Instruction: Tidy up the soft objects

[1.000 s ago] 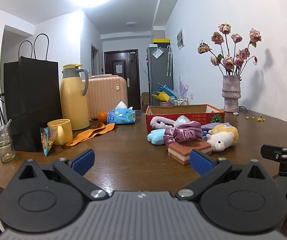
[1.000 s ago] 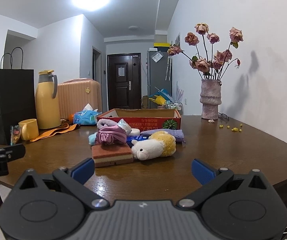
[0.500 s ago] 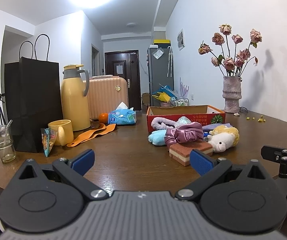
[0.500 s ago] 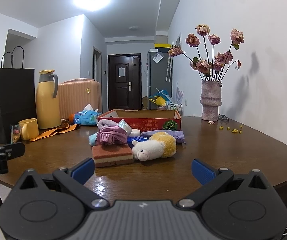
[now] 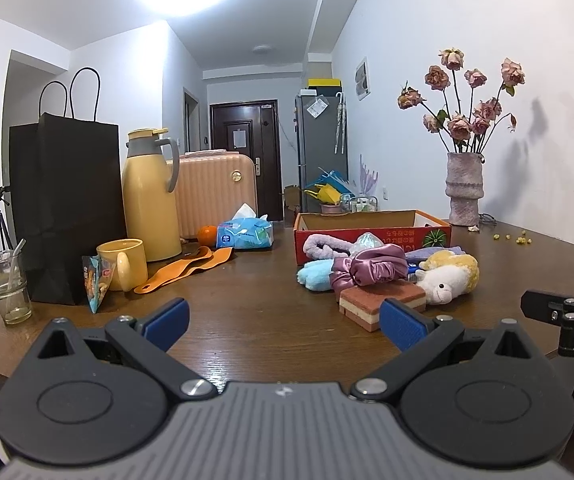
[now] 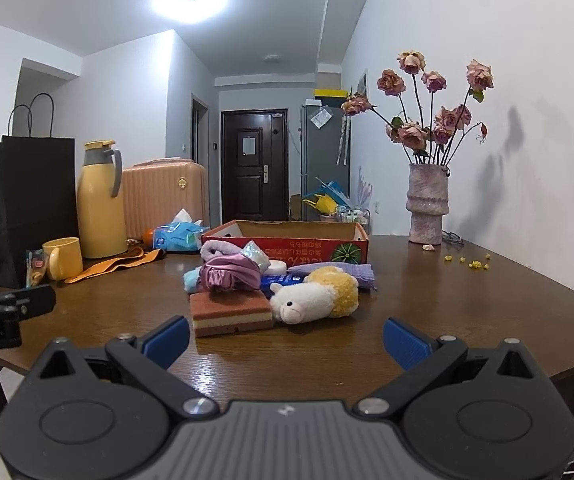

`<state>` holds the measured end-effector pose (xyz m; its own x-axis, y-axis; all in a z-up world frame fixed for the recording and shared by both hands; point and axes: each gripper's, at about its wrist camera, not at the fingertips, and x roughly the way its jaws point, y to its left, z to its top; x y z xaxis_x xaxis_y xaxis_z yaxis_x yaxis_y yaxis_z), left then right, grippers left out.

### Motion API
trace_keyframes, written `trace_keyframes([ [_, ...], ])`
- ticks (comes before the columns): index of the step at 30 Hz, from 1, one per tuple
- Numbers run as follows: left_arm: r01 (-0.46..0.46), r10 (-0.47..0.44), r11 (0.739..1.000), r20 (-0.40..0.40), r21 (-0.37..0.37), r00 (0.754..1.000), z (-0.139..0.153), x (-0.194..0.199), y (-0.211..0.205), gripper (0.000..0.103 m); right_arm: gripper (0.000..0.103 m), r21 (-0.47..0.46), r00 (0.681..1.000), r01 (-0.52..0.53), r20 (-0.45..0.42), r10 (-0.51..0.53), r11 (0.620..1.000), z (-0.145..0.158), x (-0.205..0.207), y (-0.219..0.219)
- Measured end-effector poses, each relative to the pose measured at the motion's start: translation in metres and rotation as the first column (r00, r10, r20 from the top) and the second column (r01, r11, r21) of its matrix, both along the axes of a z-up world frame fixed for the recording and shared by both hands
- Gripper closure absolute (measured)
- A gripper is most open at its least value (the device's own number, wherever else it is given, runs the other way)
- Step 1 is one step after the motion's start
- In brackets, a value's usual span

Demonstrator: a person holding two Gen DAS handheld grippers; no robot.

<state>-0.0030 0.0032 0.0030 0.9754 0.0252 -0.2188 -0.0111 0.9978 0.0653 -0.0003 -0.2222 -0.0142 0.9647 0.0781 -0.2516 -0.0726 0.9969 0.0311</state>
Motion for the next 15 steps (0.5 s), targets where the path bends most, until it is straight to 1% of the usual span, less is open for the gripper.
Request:
trace_keyframes([
  [15,0.004,-0.004,1.000,-0.005,0.006,1.000,-0.0005,-0.0015,0.0000,0.000,0.000,0.009,1.000,0.006,-0.006,-0.006,1.000,-0.0020,0.0006,-0.0012],
])
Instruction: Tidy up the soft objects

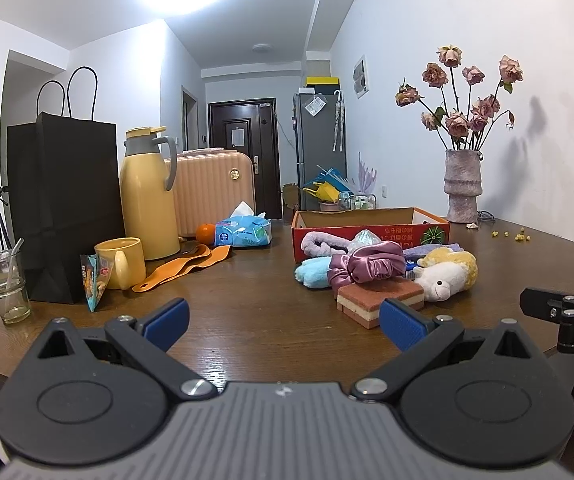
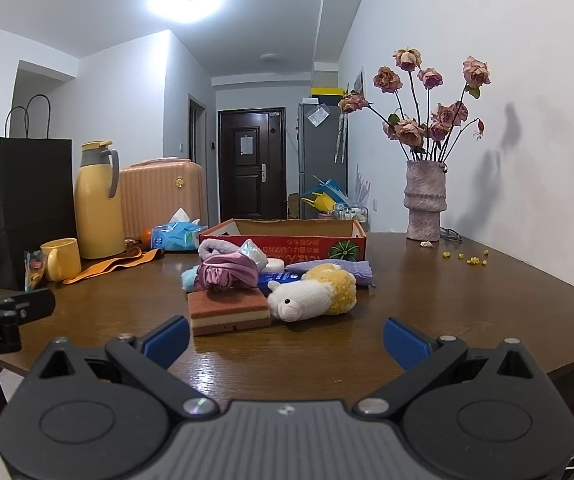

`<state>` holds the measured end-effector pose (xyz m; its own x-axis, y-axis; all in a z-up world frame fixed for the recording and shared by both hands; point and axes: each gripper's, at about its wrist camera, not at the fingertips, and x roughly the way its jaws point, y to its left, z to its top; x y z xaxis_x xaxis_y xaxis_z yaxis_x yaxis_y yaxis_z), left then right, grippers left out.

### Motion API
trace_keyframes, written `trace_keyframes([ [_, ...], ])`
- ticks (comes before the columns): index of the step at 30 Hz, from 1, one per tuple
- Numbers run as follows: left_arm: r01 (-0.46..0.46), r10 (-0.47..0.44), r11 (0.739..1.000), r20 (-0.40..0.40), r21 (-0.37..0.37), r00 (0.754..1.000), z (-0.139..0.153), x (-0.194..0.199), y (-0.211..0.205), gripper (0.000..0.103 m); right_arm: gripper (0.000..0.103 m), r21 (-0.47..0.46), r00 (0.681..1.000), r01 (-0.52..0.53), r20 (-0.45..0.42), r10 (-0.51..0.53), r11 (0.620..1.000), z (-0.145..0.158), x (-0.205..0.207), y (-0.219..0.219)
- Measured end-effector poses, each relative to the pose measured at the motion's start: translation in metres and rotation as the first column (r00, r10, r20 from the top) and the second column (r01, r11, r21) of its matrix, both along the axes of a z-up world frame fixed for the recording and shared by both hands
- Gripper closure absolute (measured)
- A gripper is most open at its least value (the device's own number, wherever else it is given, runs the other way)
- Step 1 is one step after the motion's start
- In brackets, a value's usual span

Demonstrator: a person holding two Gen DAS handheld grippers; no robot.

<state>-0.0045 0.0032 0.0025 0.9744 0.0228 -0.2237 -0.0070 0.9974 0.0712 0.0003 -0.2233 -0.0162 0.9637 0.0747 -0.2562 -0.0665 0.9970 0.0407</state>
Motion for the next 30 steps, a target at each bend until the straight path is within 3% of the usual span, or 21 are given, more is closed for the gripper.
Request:
trace_keyframes([
  [7,-0.035,0.035,0.999,0.007,0.005,0.999,-0.002,0.020,0.003,0.000,0.000,-0.049,0.999,0.022,0.051,-0.020,0.999,0.001,0.011,-0.001],
  [11,-0.044,0.044,0.999,-0.004,-0.001,0.999,-0.002,0.052,0.007,0.000,0.000,-0.021,0.999,0.035,0.025,-0.035,0.999,-0.003,0.037,-0.011],
  [16,-0.027,0.027,0.999,-0.023,0.029,0.999,-0.003,0.086,0.000,0.000,0.000,-0.010,0.998,0.056,-0.006,-0.056,0.998,-0.008,0.069,-0.021],
  [20,0.010,-0.009,1.000,-0.054,0.008,0.999,-0.001,0.109,-0.003,0.000,0.000,-0.016,0.998,0.054,0.031,-0.053,0.998,-0.008,0.090,-0.023],
  [22,0.019,-0.019,1.000,-0.061,0.001,0.998,0.000,0.122,-0.003,0.000,0.000,0.004,0.997,0.036,0.073,-0.036,0.999,-0.008,0.101,-0.024],
  [27,0.050,-0.052,0.999,-0.106,-0.022,0.993,0.001,0.160,0.011,0.000,0.000,0.049,0.988,-0.151,-0.025,0.153,0.987,0.000,0.143,-0.009],
  [29,0.071,-0.073,0.997,-0.127,-0.021,0.989,0.001,0.176,0.014,0.001,0.004,0.038,0.982,-0.178,-0.057,0.180,0.983,0.003,0.165,0.006],
  [30,0.080,-0.081,0.997,-0.126,-0.017,0.989,0.001,0.184,0.015,0.002,0.011,0.032,0.979,-0.184,-0.082,0.186,0.982,0.003,0.179,0.014],
])
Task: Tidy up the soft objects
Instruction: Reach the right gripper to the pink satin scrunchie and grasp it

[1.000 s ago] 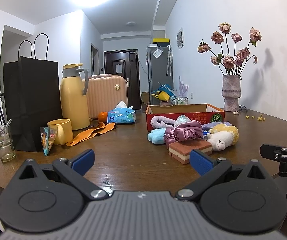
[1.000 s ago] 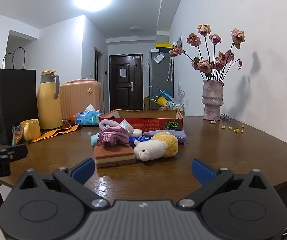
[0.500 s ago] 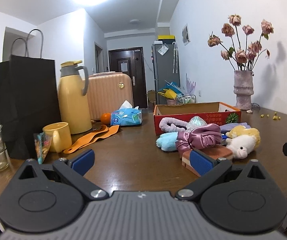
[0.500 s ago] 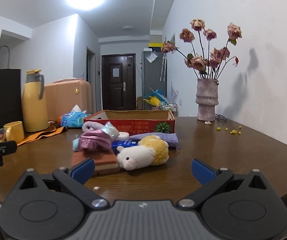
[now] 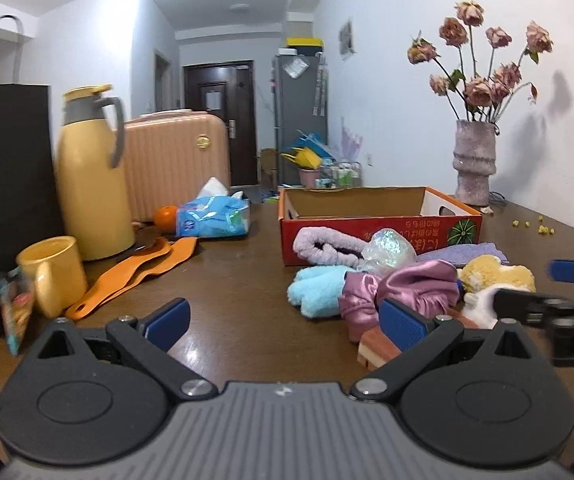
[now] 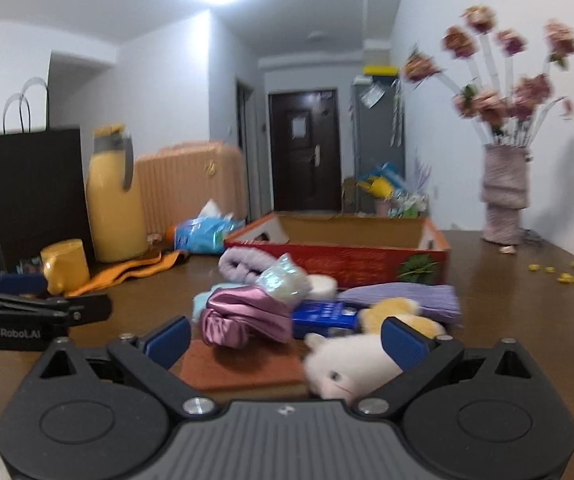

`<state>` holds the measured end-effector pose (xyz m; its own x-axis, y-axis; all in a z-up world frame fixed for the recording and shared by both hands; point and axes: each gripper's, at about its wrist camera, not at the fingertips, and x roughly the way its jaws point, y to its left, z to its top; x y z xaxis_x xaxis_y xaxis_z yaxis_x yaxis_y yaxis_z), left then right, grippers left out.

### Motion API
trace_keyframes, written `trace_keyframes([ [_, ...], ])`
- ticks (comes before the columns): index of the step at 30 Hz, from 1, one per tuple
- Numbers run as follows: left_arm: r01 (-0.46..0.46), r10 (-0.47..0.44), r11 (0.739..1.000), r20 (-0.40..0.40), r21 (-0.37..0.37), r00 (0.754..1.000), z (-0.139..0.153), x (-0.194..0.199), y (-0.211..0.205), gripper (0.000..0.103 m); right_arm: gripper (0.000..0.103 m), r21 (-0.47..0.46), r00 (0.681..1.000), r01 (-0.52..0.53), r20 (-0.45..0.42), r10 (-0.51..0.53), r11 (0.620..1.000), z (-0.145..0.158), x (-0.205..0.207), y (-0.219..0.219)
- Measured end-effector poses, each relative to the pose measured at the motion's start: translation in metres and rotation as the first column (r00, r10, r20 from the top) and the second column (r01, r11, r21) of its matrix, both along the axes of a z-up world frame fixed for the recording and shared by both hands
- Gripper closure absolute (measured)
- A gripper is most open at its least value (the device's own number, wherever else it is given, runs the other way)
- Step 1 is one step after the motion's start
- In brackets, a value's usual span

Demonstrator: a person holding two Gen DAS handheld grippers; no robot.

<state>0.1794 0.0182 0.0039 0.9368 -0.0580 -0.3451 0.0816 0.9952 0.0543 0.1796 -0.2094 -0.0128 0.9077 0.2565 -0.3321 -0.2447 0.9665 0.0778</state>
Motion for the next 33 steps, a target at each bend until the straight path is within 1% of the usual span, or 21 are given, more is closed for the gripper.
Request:
trace_keyframes([
  [1,0.003,-0.003,1.000,0.000,0.005,1.000,0.000,0.008,0.000,0.006,0.018,0.002,1.000,-0.005,-0.016,0.005,1.000,0.001,0.010,0.006],
  [2,0.007,-0.007,1.000,-0.010,0.004,1.000,0.000,0.020,0.000,0.012,0.021,0.018,0.999,-0.014,-0.032,0.014,1.000,0.001,0.022,0.010],
  [3,0.009,-0.009,1.000,-0.023,-0.002,1.000,-0.001,0.029,0.000,0.015,0.023,0.039,0.999,-0.022,-0.049,0.024,0.999,0.000,0.033,0.011],
  [4,0.012,-0.013,1.000,-0.041,-0.009,0.999,-0.001,0.039,0.000,0.022,0.029,0.064,0.997,-0.027,-0.072,0.032,0.998,0.000,0.045,0.013],
  [5,0.019,-0.020,1.000,-0.065,-0.019,0.998,-0.002,0.050,0.000,0.027,0.032,0.083,0.995,-0.024,-0.097,0.032,0.996,-0.001,0.057,0.014],
  [6,0.037,-0.041,0.999,-0.095,-0.037,0.995,-0.003,0.063,0.001,0.027,0.041,0.099,0.992,-0.022,-0.122,0.034,0.995,-0.002,0.067,0.015],
  [7,0.048,-0.054,0.997,-0.113,-0.054,0.992,-0.004,0.070,0.001,0.031,0.060,0.112,0.988,-0.023,-0.149,0.040,0.993,-0.004,0.076,0.017],
  [8,0.059,-0.067,0.996,-0.128,-0.069,0.989,-0.006,0.079,0.002,0.032,0.070,0.129,0.983,-0.031,-0.175,0.053,0.991,-0.008,0.085,0.017],
  [9,0.070,-0.081,0.994,-0.137,-0.078,0.987,-0.007,0.087,0.001,0.032,0.086,0.144,0.980,-0.039,-0.187,0.066,0.989,-0.010,0.090,0.017],
  [12,0.087,-0.095,0.994,-0.143,-0.064,0.985,-0.009,0.099,-0.006,0.032,0.097,0.172,0.977,-0.042,-0.201,0.077,0.984,-0.017,0.099,0.012],
  [14,0.093,-0.101,0.994,-0.136,-0.061,0.986,-0.008,0.100,-0.009,0.032,0.098,0.189,0.978,-0.063,-0.183,0.098,0.980,-0.015,0.097,0.009],
  [18,0.073,-0.082,0.994,-0.119,-0.081,0.989,0.004,0.085,-0.004,0.031,0.099,0.216,0.976,-0.162,-0.107,0.188,0.963,0.006,0.082,0.011],
  [20,0.069,-0.078,0.994,-0.102,-0.084,0.992,0.012,0.071,0.000,0.027,0.099,0.232,0.971,-0.203,-0.080,0.227,0.951,0.017,0.069,0.009],
  [21,0.061,-0.068,0.995,-0.091,-0.080,0.993,0.015,0.060,0.000,0.023,0.099,0.241,0.966,-0.225,-0.071,0.248,0.944,0.020,0.062,0.007],
  [23,0.054,-0.061,0.996,-0.088,-0.077,0.994,0.020,0.043,-0.002,0.022,0.098,0.265,0.949,-0.280,-0.072,0.308,0.923,0.023,0.046,0.001],
  [26,0.072,-0.082,0.992,-0.093,-0.102,0.992,0.019,0.012,-0.010,0.022,0.098,0.287,0.923,-0.325,-0.114,0.369,0.901,0.016,0.017,-0.014],
  [28,0.085,-0.100,0.989,-0.116,-0.125,0.988,0.011,-0.001,-0.017,0.022,0.098,0.286,0.912,-0.303,-0.191,0.364,0.909,0.001,0.009,-0.024],
  [30,0.100,-0.120,0.986,-0.153,-0.135,0.981,0.000,-0.010,-0.024,0.022,0.097,0.314,0.912,-0.222,-0.269,0.310,0.923,-0.014,0.008,-0.039],
  [31,0.100,-0.123,0.986,-0.170,-0.133,0.978,-0.005,-0.012,-0.028,0.022,0.097,0.327,0.910,-0.189,-0.295,0.290,0.926,-0.022,0.008,-0.047],
  [33,0.107,-0.131,0.986,-0.205,-0.125,0.970,-0.014,-0.013,-0.035,0.022,0.095,0.319,0.922,-0.132,-0.307,0.234,0.939,-0.030,0.008,-0.055],
])
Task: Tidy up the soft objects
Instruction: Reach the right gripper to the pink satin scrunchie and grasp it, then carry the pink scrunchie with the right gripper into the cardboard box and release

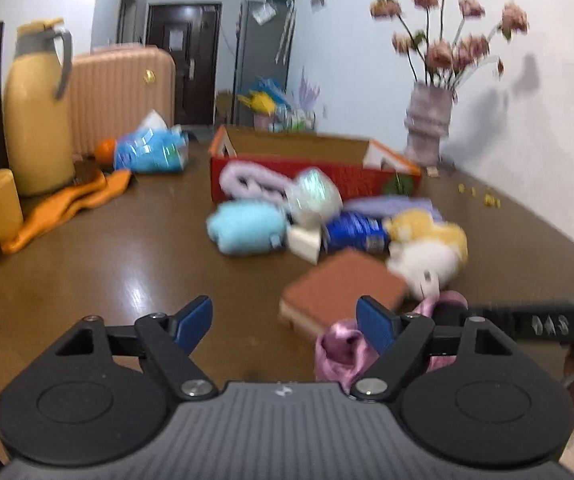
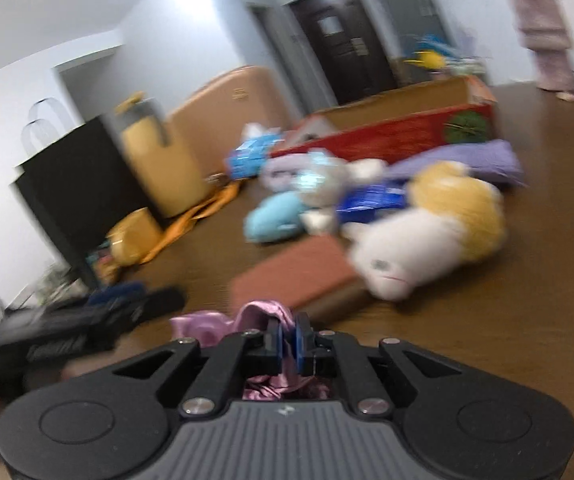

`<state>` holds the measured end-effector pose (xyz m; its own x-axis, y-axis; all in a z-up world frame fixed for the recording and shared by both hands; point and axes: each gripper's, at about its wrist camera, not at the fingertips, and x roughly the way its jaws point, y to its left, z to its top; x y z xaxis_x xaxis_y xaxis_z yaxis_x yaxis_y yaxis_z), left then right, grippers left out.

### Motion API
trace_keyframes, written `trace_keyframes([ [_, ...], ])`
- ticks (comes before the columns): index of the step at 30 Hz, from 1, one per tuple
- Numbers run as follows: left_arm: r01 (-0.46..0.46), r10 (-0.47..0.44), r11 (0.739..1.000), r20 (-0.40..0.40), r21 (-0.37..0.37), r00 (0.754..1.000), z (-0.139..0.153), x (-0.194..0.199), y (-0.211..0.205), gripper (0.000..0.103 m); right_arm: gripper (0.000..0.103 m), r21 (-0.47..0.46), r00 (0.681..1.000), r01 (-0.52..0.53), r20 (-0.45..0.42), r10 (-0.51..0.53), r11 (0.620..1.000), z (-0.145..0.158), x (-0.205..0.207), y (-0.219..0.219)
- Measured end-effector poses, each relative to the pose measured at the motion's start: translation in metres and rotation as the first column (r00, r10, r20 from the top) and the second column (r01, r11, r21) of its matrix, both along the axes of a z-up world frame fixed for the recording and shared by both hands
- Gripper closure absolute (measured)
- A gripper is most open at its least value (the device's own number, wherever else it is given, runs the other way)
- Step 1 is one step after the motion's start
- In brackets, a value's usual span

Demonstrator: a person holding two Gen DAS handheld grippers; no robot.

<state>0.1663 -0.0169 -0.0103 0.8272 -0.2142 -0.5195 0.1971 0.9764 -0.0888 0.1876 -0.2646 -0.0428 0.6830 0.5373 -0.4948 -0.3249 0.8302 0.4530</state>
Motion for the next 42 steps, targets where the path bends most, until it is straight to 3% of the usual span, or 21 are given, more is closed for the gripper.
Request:
trace_keyframes([
  [7,0.050,-0.050,0.999,-0.033,0.002,0.998,-0.007,-0.001,-0.015,0.023,0.085,-0.130,0.993,0.084,0.089,-0.073,0.988,-0.004,-0.004,0.005],
  [12,0.086,-0.090,0.995,-0.075,-0.049,0.993,-0.006,-0.010,-0.016,0.022,0.084,-0.097,0.990,0.096,0.114,-0.085,0.991,0.001,-0.017,-0.006],
  [13,0.088,-0.092,0.995,-0.081,-0.049,0.992,-0.007,-0.011,-0.019,0.024,0.084,-0.092,0.989,0.097,0.124,-0.085,0.991,0.003,-0.020,-0.007],
  [15,0.083,-0.087,0.996,-0.100,-0.037,0.991,-0.013,-0.010,-0.024,0.044,0.084,-0.086,0.990,0.096,0.112,-0.086,0.992,0.000,-0.019,-0.006],
  [17,0.093,-0.102,0.992,-0.118,-0.083,0.988,-0.015,-0.009,-0.021,0.061,0.084,-0.085,0.993,0.095,0.080,-0.088,0.992,-0.004,-0.017,-0.006],
  [19,0.110,-0.123,0.988,-0.112,-0.110,0.986,-0.013,-0.011,-0.018,0.069,0.084,-0.060,0.992,0.101,0.078,-0.096,0.993,-0.003,-0.022,-0.008],
  [22,0.105,-0.116,0.989,-0.108,-0.103,0.987,-0.014,-0.011,-0.020,0.073,0.078,-0.006,0.990,0.092,0.107,-0.090,0.996,0.003,-0.031,-0.009],
  [24,0.104,-0.116,0.989,-0.109,-0.109,0.987,-0.015,-0.011,-0.021,0.076,0.076,-0.047,0.991,0.076,0.114,-0.070,0.996,0.001,-0.030,0.000],
  [26,0.105,-0.117,0.989,-0.108,-0.109,0.987,-0.014,-0.011,-0.021,0.078,0.074,-0.090,0.992,0.102,0.084,-0.094,0.991,-0.007,-0.025,0.006],
  [33,0.112,-0.124,0.987,-0.103,-0.114,0.987,-0.015,-0.009,-0.020,0.081,0.071,-0.033,0.991,0.133,0.037,-0.132,0.991,-0.023,-0.015,-0.005],
  [35,0.111,-0.124,0.987,-0.102,-0.119,0.987,-0.015,-0.009,-0.019,0.082,0.073,-0.019,0.991,0.127,0.034,-0.127,0.992,-0.026,-0.013,-0.006],
  [37,0.113,-0.124,0.987,-0.100,-0.116,0.987,-0.015,-0.009,-0.019,0.084,0.092,-0.005,0.994,0.107,0.028,-0.106,0.994,-0.028,-0.012,-0.005],
  [42,0.129,-0.137,0.986,-0.072,-0.107,0.988,-0.011,-0.016,-0.018,0.090,0.097,-0.023,0.992,0.097,0.078,-0.095,0.995,-0.018,-0.023,0.000],
])
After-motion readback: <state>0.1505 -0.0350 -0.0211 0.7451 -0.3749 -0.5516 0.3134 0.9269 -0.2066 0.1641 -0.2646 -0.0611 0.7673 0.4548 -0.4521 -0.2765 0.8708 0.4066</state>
